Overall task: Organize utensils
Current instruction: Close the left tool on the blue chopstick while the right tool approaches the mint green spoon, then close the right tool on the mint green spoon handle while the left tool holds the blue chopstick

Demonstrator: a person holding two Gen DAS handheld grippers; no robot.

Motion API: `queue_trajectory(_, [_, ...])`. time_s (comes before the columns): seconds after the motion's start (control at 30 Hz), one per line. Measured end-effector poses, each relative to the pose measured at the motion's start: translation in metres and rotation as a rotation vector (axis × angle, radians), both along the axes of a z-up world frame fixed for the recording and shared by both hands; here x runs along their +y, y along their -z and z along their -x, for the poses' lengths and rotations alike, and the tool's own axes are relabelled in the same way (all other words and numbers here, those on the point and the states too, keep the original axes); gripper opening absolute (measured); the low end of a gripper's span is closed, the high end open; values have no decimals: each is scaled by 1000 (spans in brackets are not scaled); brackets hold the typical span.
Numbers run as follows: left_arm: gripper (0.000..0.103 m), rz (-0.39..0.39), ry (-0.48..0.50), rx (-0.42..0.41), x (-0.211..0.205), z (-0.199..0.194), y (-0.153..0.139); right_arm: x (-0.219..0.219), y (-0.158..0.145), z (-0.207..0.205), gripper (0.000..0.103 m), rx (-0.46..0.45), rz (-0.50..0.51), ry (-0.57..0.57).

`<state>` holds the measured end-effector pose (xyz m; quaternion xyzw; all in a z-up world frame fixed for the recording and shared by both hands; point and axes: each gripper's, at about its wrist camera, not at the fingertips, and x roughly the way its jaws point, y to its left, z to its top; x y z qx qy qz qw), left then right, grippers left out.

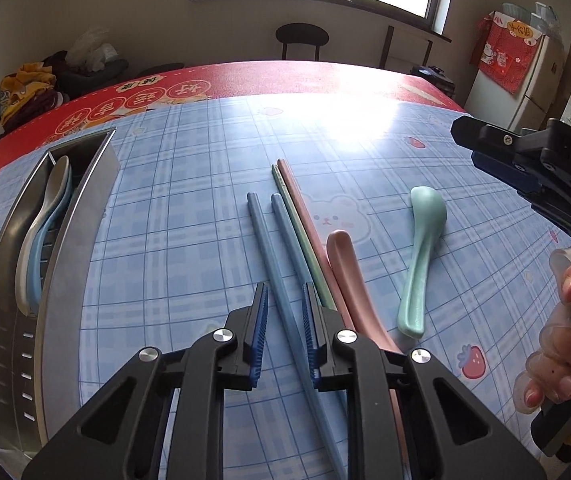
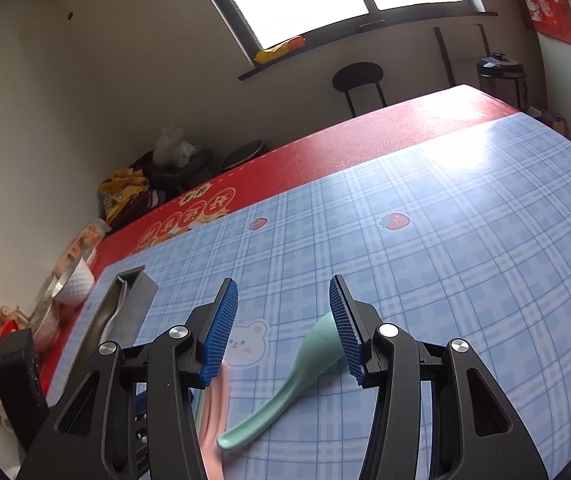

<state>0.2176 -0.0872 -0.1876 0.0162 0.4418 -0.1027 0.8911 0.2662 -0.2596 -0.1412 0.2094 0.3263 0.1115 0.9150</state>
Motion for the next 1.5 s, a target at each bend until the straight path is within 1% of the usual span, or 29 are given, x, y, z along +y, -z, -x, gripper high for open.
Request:
queue_trajectory(0.03, [17,-1,2,6,1,0,2,0,0,-1,47,2,-1,0])
queue_trajectory(0.17, [17,-17,17,-15,1,6,3,1,2,-2,47,10,-2,-2])
queue_trajectory(0.33, [17,-16,3,-24,-3,12,5,3,5,-3,47,20,-5,-3])
queue_trajectory(0.47, [17,-65,5,-40,-12,18,5,6,6,-4,47,24,9,3])
queue_trajectory(0.5, [13,-57,6,-39,-11,18,4,6,6,-4,47,23,13,2])
queue_trajectory(0.53, [8,-38,0,-37,-9,18,4,7,6,-4,47,21,15,0])
queue_trajectory(0.6, [6,16,-20,-27,-1,18,4,8,7,-4,47,21,17,-2])
queue_trajectory(0.73, [6,70,-48,-30,10,18,2,10,11,-6,47,36,26,-1])
queue_trajectory(0.9, [6,123,-83,-92,21,26,-7,13,13,-8,47,44,34,1])
queue_trajectory(1.0, [6,163,-90,-110,26,28,-10,14,16,-9,47,49,35,3])
queue_trajectory(1.17, [6,186,-76,-118,26,29,-12,21,27,-15,47,92,65,-5])
queue_trajectory(1.3, [6,209,-73,-137,29,32,-15,22,22,-10,47,71,77,-7])
queue_trajectory(1.37, [6,215,-75,-146,30,34,-16,18,21,-6,47,74,52,0])
queue_trajectory(1.5, [6,210,-68,-163,29,36,-18,1,28,-3,47,157,-51,5])
